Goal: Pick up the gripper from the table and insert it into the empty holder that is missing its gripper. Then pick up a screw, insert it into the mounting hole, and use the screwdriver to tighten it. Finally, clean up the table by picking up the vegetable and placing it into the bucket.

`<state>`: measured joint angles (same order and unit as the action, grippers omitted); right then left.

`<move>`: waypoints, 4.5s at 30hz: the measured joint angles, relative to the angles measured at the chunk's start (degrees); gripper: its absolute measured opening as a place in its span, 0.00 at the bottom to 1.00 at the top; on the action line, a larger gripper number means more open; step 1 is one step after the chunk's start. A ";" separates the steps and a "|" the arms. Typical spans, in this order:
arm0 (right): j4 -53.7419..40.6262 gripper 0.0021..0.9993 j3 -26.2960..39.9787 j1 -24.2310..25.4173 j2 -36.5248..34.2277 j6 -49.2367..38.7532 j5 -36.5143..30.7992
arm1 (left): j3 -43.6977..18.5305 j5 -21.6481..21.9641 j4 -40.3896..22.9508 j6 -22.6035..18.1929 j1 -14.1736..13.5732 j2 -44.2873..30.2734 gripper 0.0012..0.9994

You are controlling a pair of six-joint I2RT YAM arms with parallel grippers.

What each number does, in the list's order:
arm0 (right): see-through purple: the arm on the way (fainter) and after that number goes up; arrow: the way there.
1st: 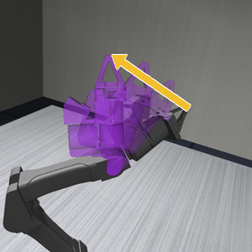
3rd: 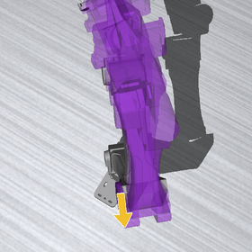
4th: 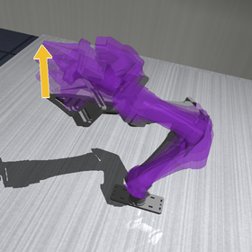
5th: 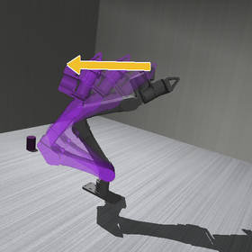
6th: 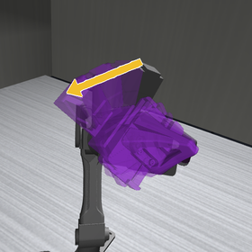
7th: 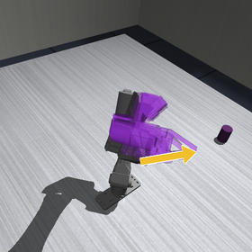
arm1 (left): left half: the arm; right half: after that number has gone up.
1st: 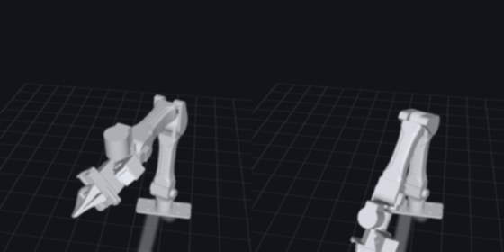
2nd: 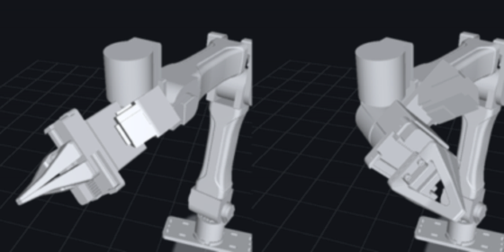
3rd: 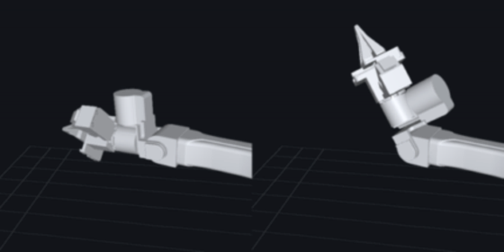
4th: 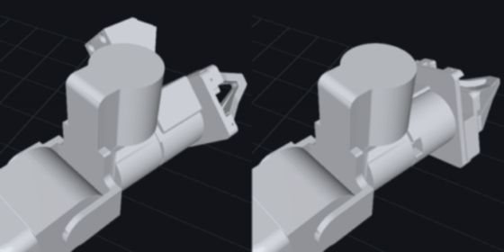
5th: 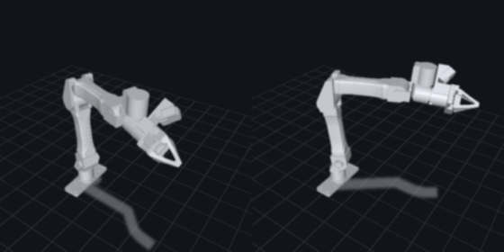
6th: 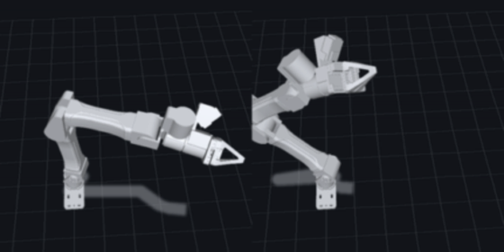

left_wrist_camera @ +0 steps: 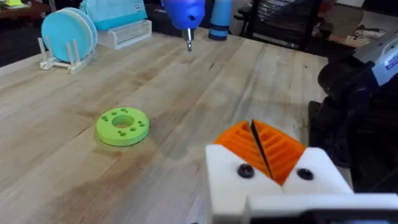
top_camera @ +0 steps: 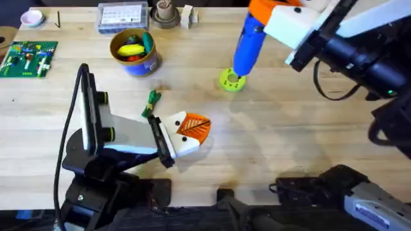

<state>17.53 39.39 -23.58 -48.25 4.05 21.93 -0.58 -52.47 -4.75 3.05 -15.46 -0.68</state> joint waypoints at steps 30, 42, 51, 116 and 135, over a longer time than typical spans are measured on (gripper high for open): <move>25.67 0.02 -0.54 -24.02 -13.26 3.18 6.67 | 0.00 0.00 0.00 0.00 0.00 -0.01 0.01; 25.78 0.02 -0.58 -24.04 -14.06 1.45 7.35 | 0.00 0.00 0.00 0.00 0.00 -0.01 0.01; 25.75 0.02 -0.58 -24.25 -14.06 1.47 7.78 | 0.00 0.00 0.00 0.00 0.00 0.00 0.01; 30.32 0.02 -1.62 -23.18 -11.44 -1.46 8.79 | 0.02 1.03 0.11 0.35 0.00 0.01 0.01; -3.76 0.02 -0.31 -1.47 -12.18 -6.23 5.71 | 0.02 1.03 0.12 0.35 0.00 0.00 0.01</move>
<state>13.78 39.08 -25.05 -60.42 -2.18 27.65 -0.56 -51.44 -4.64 3.40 -15.46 -0.68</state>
